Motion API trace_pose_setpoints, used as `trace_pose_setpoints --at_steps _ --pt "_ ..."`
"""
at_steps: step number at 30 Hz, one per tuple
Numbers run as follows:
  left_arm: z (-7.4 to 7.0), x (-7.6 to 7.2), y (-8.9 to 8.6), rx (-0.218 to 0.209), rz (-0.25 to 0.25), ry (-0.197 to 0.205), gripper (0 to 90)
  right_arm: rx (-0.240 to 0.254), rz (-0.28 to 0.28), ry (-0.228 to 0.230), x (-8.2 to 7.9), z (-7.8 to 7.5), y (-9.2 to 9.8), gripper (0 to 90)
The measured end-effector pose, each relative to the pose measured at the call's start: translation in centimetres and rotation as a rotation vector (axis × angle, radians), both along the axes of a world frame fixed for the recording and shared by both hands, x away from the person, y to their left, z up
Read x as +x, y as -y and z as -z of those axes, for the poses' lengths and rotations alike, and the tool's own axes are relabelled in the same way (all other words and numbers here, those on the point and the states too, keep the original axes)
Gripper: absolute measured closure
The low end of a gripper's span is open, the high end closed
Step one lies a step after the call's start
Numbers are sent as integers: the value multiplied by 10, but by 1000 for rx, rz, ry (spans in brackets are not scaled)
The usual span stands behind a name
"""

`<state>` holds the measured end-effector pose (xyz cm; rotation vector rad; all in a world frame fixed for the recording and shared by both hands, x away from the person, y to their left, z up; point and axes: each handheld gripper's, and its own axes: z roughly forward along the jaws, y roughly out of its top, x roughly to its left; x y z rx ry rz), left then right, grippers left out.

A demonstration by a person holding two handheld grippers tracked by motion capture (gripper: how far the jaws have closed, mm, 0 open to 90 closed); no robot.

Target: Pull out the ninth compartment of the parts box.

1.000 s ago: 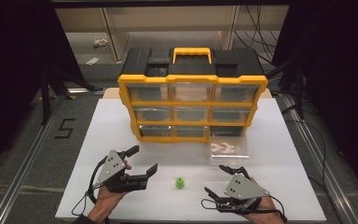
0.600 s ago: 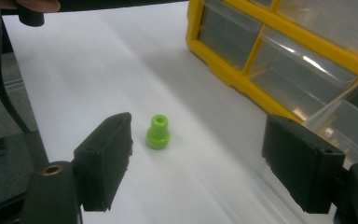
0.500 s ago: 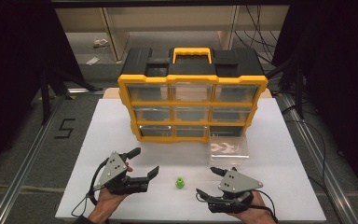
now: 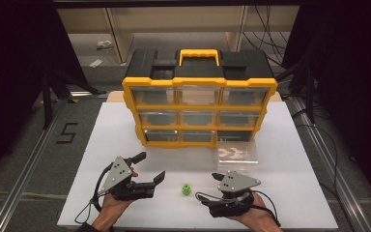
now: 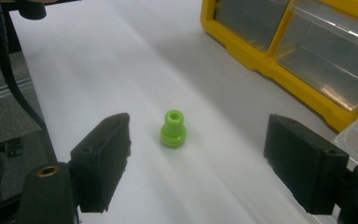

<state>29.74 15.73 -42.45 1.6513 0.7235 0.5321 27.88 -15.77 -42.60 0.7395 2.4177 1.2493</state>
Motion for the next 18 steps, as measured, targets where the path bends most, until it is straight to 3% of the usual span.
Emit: trace_pose_setpoints --at_steps 4,18 --pt "0 0 0 3 2 1 134 0 -5 -32 3 2 -4 229" --pt "0 0 0 -1 -4 -2 133 -21 -17 -68 7 7 -16 218"
